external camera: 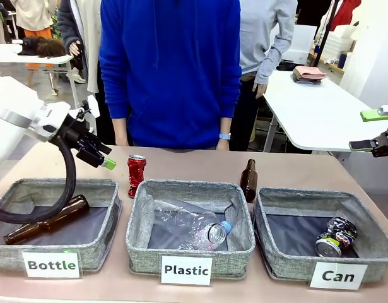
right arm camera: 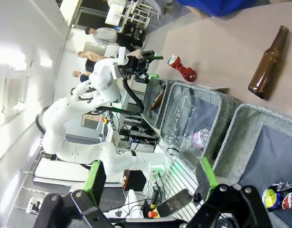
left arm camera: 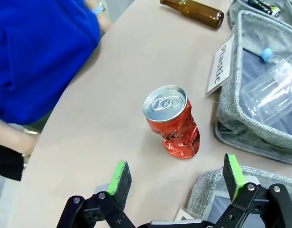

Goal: Sort the can waste into the basket.
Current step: Pick up the can waste from the table and place it in the right Fabric basket.

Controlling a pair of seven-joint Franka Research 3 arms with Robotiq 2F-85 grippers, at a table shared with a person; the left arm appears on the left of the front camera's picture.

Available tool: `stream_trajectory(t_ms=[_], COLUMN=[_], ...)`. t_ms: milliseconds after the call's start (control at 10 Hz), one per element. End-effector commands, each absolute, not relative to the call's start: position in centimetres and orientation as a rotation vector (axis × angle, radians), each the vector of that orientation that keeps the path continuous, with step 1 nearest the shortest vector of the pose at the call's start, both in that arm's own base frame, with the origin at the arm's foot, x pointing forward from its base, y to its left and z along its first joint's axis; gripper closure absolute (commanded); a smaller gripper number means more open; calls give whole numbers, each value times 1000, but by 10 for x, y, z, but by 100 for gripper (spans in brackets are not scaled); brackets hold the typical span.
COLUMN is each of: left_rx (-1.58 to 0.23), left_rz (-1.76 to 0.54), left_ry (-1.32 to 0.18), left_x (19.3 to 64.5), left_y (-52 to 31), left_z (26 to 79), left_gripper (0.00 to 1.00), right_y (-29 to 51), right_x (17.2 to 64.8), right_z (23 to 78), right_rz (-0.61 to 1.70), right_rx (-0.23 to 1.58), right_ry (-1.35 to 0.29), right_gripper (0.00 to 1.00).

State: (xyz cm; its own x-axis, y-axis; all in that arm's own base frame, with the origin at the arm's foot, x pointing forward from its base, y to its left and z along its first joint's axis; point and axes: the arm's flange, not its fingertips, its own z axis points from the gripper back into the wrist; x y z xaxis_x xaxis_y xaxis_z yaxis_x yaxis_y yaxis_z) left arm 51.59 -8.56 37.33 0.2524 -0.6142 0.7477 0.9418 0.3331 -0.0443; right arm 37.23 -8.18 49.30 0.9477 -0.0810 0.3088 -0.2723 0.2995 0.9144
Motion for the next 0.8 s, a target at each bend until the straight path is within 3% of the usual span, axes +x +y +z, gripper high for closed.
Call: stream_trajectory(t_ms=[0, 700], left_rx=[-570, -697], left_rz=[-1195, -1250], left_ry=[-717, -795], left_x=[516, 547], left_y=[-90, -104], left_z=[361, 316], left_gripper=[0, 0], right_y=[-85, -85], right_x=[372, 372], right_z=[494, 494], right_rz=[156, 156], right_rx=[1265, 1265], right_ry=[-324, -324], right_gripper=[0, 0])
